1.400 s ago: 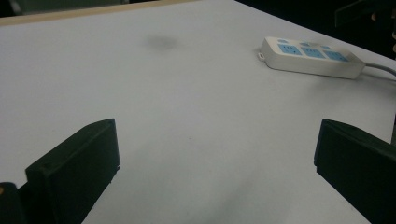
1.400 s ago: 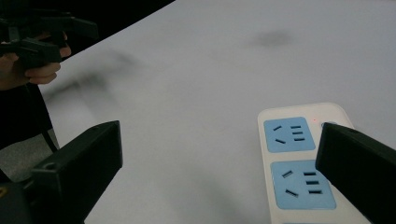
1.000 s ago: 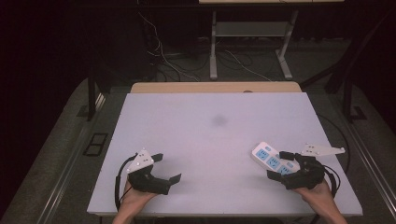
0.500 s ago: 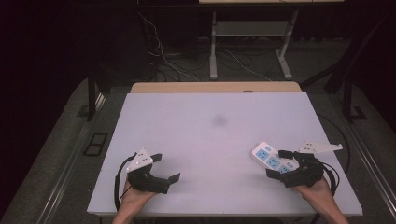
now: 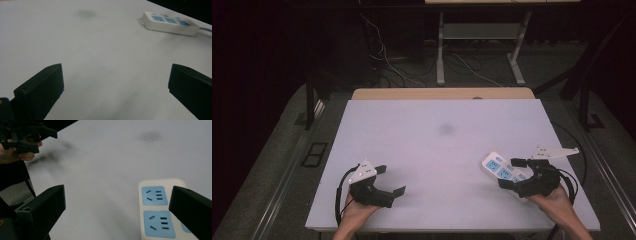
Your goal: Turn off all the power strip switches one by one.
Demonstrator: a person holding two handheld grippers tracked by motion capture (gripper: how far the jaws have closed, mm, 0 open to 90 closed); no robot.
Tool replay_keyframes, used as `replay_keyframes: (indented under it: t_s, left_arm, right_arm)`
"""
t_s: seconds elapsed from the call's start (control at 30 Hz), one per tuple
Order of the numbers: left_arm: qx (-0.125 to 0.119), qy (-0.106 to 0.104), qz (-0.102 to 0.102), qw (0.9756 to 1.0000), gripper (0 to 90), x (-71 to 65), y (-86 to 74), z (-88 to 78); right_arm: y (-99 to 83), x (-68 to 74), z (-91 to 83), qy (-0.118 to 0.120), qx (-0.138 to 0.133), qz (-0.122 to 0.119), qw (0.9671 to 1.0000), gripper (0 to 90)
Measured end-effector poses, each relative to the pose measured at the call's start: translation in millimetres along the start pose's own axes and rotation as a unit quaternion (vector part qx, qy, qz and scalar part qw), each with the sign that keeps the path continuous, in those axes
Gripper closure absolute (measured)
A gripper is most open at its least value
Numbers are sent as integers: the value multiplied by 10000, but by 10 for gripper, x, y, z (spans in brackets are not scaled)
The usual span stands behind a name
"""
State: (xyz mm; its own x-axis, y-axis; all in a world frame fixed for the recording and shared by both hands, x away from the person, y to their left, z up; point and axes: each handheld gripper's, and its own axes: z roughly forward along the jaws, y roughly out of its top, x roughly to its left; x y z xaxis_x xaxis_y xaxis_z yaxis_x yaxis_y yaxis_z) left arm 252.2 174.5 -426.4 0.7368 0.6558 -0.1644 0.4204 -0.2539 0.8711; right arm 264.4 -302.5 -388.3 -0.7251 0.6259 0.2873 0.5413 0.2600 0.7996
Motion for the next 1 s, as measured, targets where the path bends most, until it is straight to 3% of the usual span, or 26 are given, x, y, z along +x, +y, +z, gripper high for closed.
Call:
replay_keyframes:
  t_s: [0.27,0.77,1.0]
  left_arm:
    - [50,-102,10,9999,0,-24,-2,34]
    - [81,-71,40,9999,0,-18,-10,27]
    - [80,-68,51,9999,0,-17,-10,26]
  right_arm:
    - [87,-28,-73,-91,208,-133,9997,6]
    - [113,-143,-113,-36,431,-15,9991,6]
    - [166,-188,-118,-52,703,-74,9975,6]
